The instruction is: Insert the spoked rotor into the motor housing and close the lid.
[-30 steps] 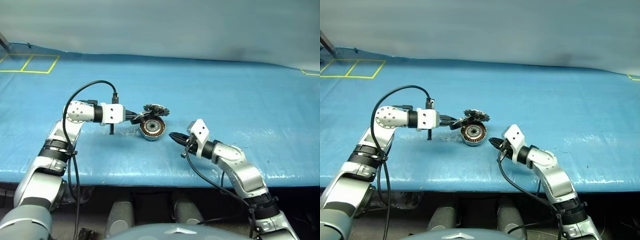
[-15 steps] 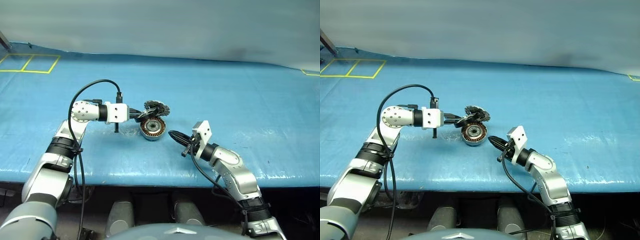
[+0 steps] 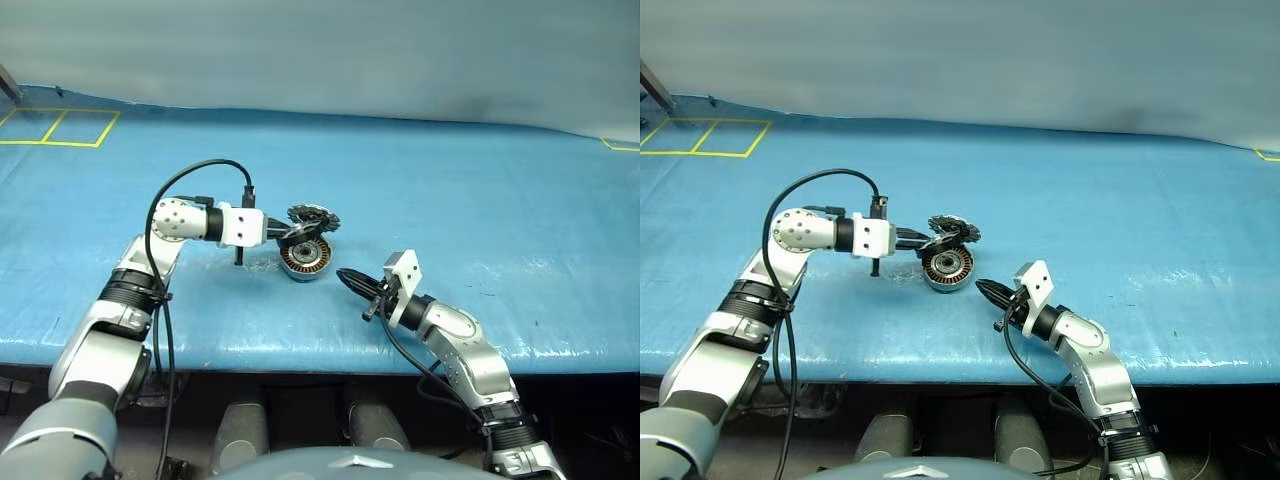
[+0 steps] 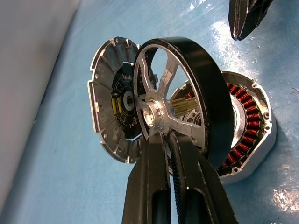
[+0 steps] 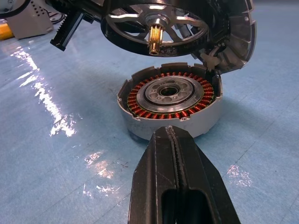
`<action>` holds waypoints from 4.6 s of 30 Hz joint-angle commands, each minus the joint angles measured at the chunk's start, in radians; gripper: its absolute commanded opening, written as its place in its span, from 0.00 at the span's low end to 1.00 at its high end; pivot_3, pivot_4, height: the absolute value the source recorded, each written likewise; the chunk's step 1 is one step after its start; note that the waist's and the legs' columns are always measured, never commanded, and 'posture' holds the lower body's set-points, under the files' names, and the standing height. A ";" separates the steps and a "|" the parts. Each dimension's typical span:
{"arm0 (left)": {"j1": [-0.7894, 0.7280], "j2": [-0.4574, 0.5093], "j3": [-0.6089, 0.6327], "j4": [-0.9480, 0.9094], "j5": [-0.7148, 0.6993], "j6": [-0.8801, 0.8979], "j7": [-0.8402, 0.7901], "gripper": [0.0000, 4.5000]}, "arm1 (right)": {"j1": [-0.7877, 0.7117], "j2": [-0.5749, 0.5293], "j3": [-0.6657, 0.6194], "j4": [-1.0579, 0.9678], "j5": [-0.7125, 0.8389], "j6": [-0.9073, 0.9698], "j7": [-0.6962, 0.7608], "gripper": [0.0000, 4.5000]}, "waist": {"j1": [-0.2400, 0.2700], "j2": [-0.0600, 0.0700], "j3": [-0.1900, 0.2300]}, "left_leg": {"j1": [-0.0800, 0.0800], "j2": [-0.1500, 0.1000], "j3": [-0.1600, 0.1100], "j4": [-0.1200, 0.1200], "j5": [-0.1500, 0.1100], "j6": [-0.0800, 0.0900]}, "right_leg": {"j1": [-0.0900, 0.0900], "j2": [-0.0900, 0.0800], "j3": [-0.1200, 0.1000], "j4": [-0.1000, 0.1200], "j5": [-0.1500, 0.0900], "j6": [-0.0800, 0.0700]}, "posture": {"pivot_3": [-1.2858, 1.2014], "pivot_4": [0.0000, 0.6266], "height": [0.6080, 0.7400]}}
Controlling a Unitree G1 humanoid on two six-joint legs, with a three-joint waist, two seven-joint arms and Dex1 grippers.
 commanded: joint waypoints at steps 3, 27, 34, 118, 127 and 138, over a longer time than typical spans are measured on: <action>-0.043 -0.010 -0.018 0.042 0.038 -0.051 0.037 0.00 | -0.001 0.004 -0.008 -0.012 0.002 -0.023 -0.005 0.00 | 0.000 0.000 0.000 | 0.000 0.000 0.000 0.000 0.000 0.000 | 0.000 0.000 0.000 0.000 0.000 0.000 | 0.52 0.24 1.00; -0.059 -0.027 -0.042 0.129 0.113 -0.132 0.163 0.16 | 0.005 -0.010 -0.011 -0.026 -0.002 -0.017 -0.013 0.00 | 0.001 0.000 0.000 | 0.000 0.000 0.000 0.000 0.000 0.000 | 0.000 0.000 0.000 0.000 0.000 0.000 | 0.52 0.24 1.00; -0.057 -0.027 -0.040 0.125 0.099 -0.120 0.153 0.16 | 0.005 -0.012 -0.010 -0.018 -0.008 -0.021 -0.016 0.00 | 0.001 0.000 0.000 | 0.000 0.000 0.000 0.000 0.000 0.000 | 0.000 0.000 0.000 0.000 0.000 0.000 | 0.52 0.24 1.00; 0.526 -0.104 0.270 -0.530 -0.412 0.555 0.243 0.43 | -0.429 0.065 -0.095 0.074 -0.133 0.155 -0.392 0.00 | -0.015 0.000 0.000 | 0.001 0.000 0.001 -0.004 0.000 0.000 | -0.001 -0.001 0.000 -0.002 0.000 0.000 | 0.52 0.24 1.00; 0.524 -0.073 0.272 -0.538 -0.449 0.594 0.180 0.43 | -0.597 0.074 -0.068 0.272 -0.035 0.255 -0.176 0.00 | -0.015 0.000 0.000 | 0.001 0.000 0.001 -0.009 0.000 0.000 | -0.002 0.000 0.000 -0.003 -0.001 -0.002 | 0.52 0.24 1.00; 0.534 -0.073 0.286 -0.502 -0.478 0.626 0.148 0.43 | -0.588 0.071 -0.010 0.217 -0.024 0.330 -0.055 0.00 | -0.017 0.001 0.000 | 0.001 0.000 0.000 -0.010 0.000 0.000 | -0.002 0.000 0.000 -0.003 -0.002 -0.002 | 0.52 0.24 1.00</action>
